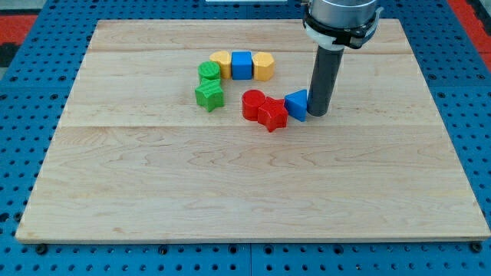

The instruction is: Move the blue triangle top right to the red star

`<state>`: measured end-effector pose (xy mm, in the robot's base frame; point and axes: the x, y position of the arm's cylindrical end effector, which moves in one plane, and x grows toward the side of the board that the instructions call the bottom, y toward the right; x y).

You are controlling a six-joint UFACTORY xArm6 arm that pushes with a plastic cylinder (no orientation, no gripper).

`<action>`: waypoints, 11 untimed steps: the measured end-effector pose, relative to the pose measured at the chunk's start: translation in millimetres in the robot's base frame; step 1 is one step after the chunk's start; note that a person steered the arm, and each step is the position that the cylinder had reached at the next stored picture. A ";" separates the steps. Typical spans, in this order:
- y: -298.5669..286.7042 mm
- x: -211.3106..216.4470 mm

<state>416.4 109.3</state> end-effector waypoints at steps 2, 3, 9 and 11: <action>2.0 10.0; -31.7 10.1; -46.8 -5.7; -15.3 -22.6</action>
